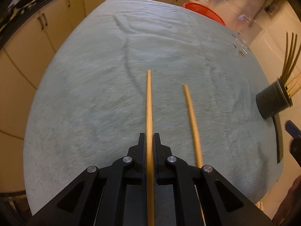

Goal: Organize utensils
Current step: 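Grasp a chopstick with the left gripper while the right gripper grasps the other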

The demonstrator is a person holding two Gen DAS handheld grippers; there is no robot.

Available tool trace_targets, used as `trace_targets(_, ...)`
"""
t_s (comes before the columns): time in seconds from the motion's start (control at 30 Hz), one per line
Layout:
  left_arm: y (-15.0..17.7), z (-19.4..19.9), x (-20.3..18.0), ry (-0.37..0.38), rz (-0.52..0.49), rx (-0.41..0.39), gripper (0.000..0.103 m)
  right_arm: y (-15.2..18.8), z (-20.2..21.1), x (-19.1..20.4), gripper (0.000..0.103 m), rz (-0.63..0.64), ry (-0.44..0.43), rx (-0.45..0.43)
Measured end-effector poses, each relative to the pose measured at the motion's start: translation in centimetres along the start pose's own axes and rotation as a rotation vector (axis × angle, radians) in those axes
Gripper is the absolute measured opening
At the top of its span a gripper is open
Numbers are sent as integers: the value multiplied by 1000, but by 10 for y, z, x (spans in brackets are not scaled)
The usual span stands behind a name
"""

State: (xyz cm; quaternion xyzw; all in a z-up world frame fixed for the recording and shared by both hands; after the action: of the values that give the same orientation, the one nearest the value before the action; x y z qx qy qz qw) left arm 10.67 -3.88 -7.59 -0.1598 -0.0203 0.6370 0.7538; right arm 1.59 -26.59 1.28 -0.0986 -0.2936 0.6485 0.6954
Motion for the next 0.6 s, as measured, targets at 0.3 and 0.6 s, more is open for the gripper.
trace_targets(0.3,12,16,38,28,83,-15,7,-21,-82,32,66,-42,-75,254)
trace_targets(0.6,9,18,49,65,85,-14,7,-26,-128,56,39,-2,-25,362)
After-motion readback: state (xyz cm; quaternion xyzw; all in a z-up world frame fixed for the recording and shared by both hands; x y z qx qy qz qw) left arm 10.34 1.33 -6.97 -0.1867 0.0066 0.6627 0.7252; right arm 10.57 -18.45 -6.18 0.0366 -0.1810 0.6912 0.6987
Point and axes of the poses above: each gripper's, at about its wrist camera, not at the fingertips, and z roughly against the way its jaws point, x to its left, y to its underside, the point moved 1 cm from there along -z, roughly the way its jaws point, and after that the axes turned 6 degrees about x, right-handed, at the moved point
